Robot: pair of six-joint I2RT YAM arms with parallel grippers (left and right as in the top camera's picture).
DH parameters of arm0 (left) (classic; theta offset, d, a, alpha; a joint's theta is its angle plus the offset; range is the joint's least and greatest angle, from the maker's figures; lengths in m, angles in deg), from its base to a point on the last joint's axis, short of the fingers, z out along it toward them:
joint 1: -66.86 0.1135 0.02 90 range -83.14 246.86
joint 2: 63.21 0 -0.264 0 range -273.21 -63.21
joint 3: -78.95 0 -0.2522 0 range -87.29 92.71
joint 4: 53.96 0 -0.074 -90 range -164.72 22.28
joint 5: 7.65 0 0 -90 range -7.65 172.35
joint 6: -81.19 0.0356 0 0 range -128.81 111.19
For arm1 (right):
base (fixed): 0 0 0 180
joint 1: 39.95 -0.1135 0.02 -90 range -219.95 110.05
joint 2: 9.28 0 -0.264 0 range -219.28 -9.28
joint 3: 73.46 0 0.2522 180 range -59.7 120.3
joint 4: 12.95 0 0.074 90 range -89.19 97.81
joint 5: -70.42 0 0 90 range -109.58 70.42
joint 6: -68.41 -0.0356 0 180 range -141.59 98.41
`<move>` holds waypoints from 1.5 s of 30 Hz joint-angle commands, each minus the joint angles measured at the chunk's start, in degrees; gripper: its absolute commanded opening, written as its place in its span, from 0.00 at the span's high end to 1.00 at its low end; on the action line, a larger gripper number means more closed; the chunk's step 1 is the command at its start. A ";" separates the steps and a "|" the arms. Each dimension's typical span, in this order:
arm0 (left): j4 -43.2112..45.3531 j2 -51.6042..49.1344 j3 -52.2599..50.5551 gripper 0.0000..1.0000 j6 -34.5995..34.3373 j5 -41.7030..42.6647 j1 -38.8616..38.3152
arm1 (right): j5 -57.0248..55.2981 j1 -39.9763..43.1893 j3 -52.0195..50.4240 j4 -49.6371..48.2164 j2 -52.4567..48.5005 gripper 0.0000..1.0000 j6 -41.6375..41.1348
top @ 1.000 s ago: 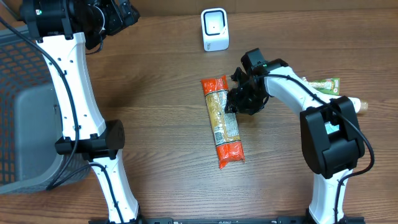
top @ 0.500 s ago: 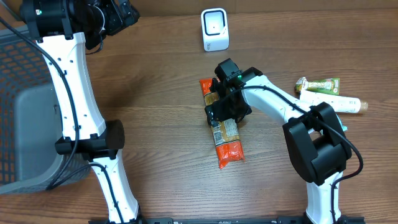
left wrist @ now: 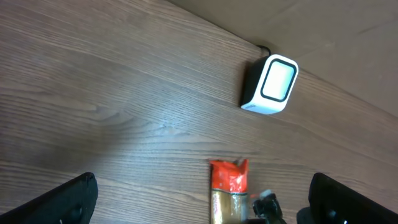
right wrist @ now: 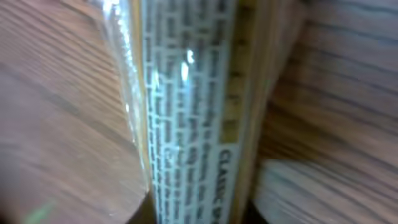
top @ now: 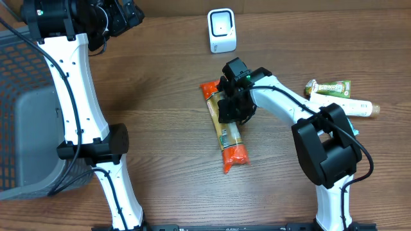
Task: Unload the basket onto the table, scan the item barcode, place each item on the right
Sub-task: 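Lift the spaghetti pack and hold its barcode at the scanner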
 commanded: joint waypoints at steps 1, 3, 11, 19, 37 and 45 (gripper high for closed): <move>0.07 0.28 0.09 0.00 -0.61 0.24 -0.37 | 7.10 -0.24 -0.33 0.26 -2.56 0.96 0.02; 0.07 0.28 0.09 0.00 -0.61 0.24 -0.37 | 12.46 0.83 0.94 2.19 -2.23 0.96 2.60; 0.07 0.28 0.09 0.00 -0.61 0.24 -0.76 | 22.56 6.78 18.27 24.48 -2.08 0.96 18.56; 0.07 0.28 0.09 0.00 -0.61 0.24 -0.81 | 22.56 8.74 40.02 38.53 -1.97 0.96 19.76; 0.07 0.28 0.09 0.01 -0.61 0.24 -0.81 | 2.38 11.78 68.54 42.93 0.52 0.96 0.76; 0.07 0.28 0.09 0.01 -0.61 0.24 -0.81 | -15.39 6.73 69.16 38.53 0.48 0.96 -1.29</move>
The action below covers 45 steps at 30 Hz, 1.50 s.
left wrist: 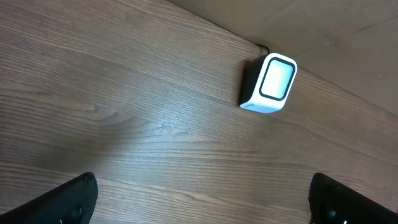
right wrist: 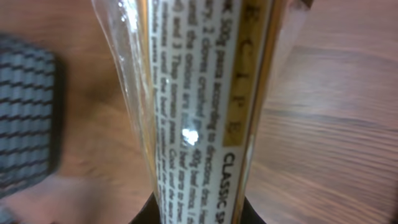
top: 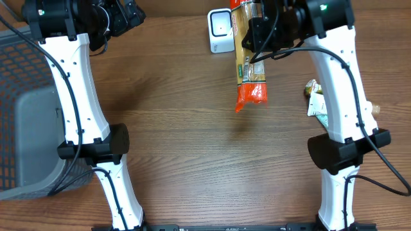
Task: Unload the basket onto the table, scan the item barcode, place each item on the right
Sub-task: 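Lift the spaghetti pack and hold its barcode at the scanner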
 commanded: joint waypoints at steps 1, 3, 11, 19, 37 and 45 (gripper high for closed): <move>0.04 0.28 0.09 0.01 -0.61 0.24 -0.42 | -9.97 -3.69 2.80 -3.72 4.00 0.96 -1.73; 0.04 0.28 0.09 0.00 -0.61 0.24 -0.42 | -13.33 -5.35 2.80 -6.34 4.00 0.96 -1.73; 0.04 0.28 0.09 0.00 -0.61 0.24 -0.42 | -27.98 -7.65 2.80 -16.87 2.40 0.96 3.82; 0.04 0.28 0.09 0.00 -0.61 0.24 -0.42 | -43.08 -9.18 1.66 -30.93 -4.24 0.96 21.73; 0.04 0.28 0.09 0.00 -0.61 0.24 -0.42 | -40.54 -9.25 -1.05 -67.43 -24.02 0.94 63.69; 0.04 0.28 0.09 0.00 -0.61 0.24 -0.42 | -35.54 -9.18 -1.05 -69.46 -24.09 0.96 73.11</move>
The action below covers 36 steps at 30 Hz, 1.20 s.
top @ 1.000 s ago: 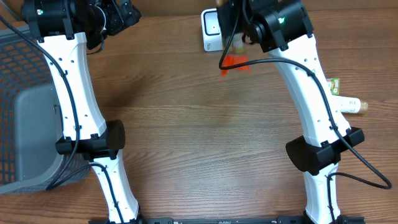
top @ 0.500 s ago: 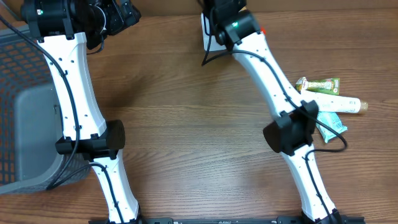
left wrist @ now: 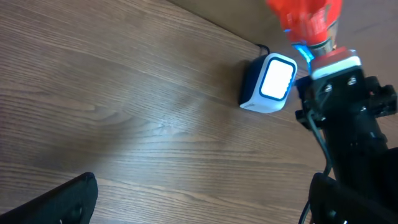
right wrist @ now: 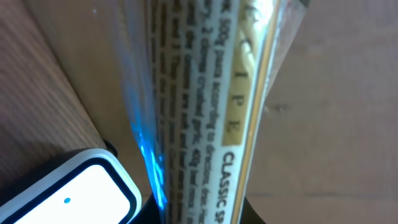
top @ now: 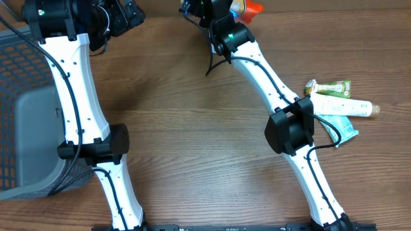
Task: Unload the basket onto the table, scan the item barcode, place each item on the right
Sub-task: 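Lift the spaghetti pack and hold its barcode at the scanner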
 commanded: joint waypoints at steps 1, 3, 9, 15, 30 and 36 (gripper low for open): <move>0.07 0.28 0.09 0.01 -0.61 0.22 -0.42 | 0.76 -0.20 1.77 -1.25 2.40 0.96 4.72; 0.07 0.28 0.09 0.00 -0.61 0.22 -0.42 | 0.83 -0.09 1.73 -0.70 2.40 0.96 4.70; 0.07 0.28 0.09 0.00 -0.61 0.22 -0.42 | 3.74 0.11 -0.33 -1.03 2.38 0.96 4.72; 0.07 0.28 0.09 0.00 -0.61 0.22 -0.42 | 5.22 0.90 -5.40 -6.62 2.38 0.96 5.64; 0.07 0.28 0.09 0.00 -0.61 0.22 -0.37 | 3.54 1.05 -6.58 -11.93 2.38 0.96 11.63; 0.07 0.28 0.09 0.00 -0.61 0.22 -0.35 | 2.25 1.01 -6.56 -13.73 2.38 0.96 12.26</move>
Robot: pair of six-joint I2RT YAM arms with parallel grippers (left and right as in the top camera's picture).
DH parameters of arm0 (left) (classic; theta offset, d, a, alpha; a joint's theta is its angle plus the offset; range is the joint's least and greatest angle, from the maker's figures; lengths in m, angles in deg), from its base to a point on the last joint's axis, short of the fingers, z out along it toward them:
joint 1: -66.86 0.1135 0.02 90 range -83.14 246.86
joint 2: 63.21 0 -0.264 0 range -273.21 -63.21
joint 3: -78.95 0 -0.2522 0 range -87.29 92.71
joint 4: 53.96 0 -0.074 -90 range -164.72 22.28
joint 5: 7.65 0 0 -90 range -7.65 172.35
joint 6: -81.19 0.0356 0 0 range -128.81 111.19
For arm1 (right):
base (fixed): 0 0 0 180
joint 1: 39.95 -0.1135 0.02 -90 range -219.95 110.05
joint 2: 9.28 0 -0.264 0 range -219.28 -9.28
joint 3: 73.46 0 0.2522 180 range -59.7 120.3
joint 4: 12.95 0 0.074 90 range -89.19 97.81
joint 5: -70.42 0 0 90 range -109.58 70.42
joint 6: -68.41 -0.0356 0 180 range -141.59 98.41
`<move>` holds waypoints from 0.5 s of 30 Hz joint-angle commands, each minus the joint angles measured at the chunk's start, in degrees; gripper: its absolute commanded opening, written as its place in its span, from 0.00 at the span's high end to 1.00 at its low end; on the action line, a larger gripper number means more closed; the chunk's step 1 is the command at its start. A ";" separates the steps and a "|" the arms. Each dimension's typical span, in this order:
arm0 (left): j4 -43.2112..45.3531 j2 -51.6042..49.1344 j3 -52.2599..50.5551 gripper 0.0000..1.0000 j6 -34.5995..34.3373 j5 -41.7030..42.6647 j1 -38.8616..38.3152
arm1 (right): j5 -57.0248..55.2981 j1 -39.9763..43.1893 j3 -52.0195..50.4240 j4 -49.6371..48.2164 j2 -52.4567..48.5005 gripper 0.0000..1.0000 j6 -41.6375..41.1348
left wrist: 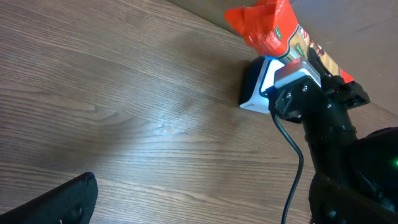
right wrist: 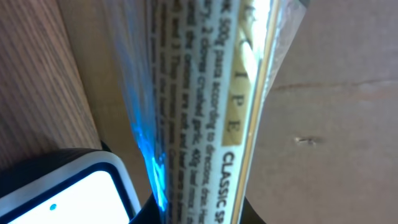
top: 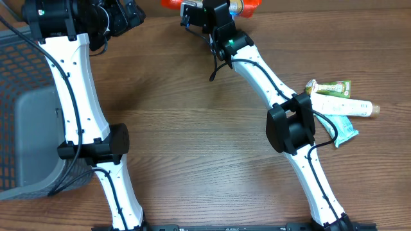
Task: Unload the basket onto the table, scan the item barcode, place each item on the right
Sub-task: 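Lift the spaghetti pack and hold its barcode at the scanner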
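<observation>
A long clear pasta packet with red ends (left wrist: pixel 268 30) hangs tilted over the white scanner (left wrist: pixel 256 93) at the table's back edge. My right gripper (left wrist: pixel 311 93) is shut on the packet's middle. In the right wrist view the packet's printed label (right wrist: pixel 205 106) fills the frame, blue light glows on its left edge, and the scanner's lit window (right wrist: pixel 68 190) shows at the bottom left. Overhead, the right gripper (top: pixel 215 16) hides the scanner, and the packet's red ends (top: pixel 173 3) stick out on both sides. My left gripper (left wrist: pixel 199 211) is open, high at the back left.
A grey mesh basket (top: pixel 26 96) stands at the left edge. A green bar (top: pixel 331 86) and a white tube (top: pixel 347 107) lie in a pile at the right. A brown cardboard wall (right wrist: pixel 336 124) rises behind the scanner.
The packet has tilted in my right gripper: its red end now sits further left and lower over the scanner. The left arm has not moved.
My right gripper was shut on the packet lying in the middle of the table. Then it held the packet lifted near the back. Then the packet stood by the scanner with blue light on it, and now it leans across the scanner.
</observation>
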 commanded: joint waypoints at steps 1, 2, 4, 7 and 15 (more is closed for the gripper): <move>0.07 0.28 0.09 0.01 -0.63 0.22 -0.35 | -1.70 0.13 1.66 -2.95 2.38 0.96 0.57; 0.07 0.28 0.09 0.00 -0.63 0.22 -0.35 | -1.68 0.13 1.66 -2.95 2.38 0.96 0.57; 0.07 0.28 0.09 0.00 -0.63 0.22 -0.37 | -1.68 -0.11 1.66 -2.97 2.38 0.96 0.57; 0.07 0.28 0.09 0.00 -0.63 0.22 -0.37 | -1.66 -0.52 1.66 -3.54 2.40 0.96 0.57; 0.07 0.28 0.09 0.00 -0.63 0.22 -0.37 | -1.99 -2.16 1.66 -3.98 3.52 0.96 0.52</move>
